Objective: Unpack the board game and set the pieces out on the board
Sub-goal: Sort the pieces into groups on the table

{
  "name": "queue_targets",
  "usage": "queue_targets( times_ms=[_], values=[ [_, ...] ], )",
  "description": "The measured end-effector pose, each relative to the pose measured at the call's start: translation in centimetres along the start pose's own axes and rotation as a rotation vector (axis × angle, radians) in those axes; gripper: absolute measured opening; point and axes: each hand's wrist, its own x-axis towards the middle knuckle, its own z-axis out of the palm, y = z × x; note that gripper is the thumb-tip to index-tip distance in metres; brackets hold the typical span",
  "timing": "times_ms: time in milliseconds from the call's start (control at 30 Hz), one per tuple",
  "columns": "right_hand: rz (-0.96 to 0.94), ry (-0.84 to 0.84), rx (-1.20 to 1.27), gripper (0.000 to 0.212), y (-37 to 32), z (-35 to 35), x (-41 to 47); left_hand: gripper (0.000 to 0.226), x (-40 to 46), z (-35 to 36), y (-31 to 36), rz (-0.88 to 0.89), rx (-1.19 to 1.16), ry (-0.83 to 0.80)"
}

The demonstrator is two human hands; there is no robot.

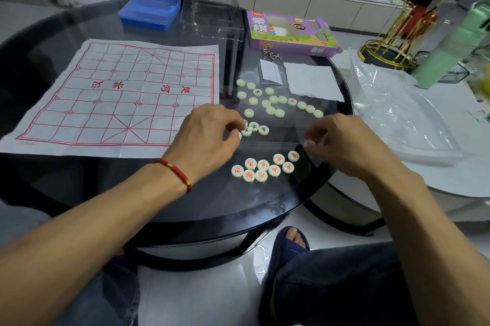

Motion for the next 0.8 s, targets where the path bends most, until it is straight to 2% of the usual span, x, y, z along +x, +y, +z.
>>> queue_targets(
  times_ms=[133,367,433,533,667,800],
  values=[
    [-0.092,-0.135,0.069,0.007,0.0,-0.6,-1.3,0.020,-0.2,0.4,0.5,0.001,0.008,-0.019],
    [-0.175,-0.293,0.134,0.024,-0.7,-1.1,-1.0,0.020,-0.4,0.6,0.3,-0.004,-0.006,-0.020],
    [-0.175,-0.235,0.113,0.021,-0.7,-1.4,-0.2,0.019,-0.3,0.5,0.3,-0.012,-0.012,-0.013],
    [-0.120,-0.022,0.090,0.022,-1.3,-0.2,2.3,0.019,-0.3,0.5,0.3,-0.016,-0.014,-0.004],
    [-0.045,0.052,0.057,0.035,-2.1,2.5,5.7,0.019,-0.4,0.4,0.0,-0.019,-0.014,0.001],
    [-0.043,0.117,0.091,0.014,-2.5,2.7,6.5,0.019,-0.4,0.1,-0.4,-0.034,-0.014,0.022]
  ],
)
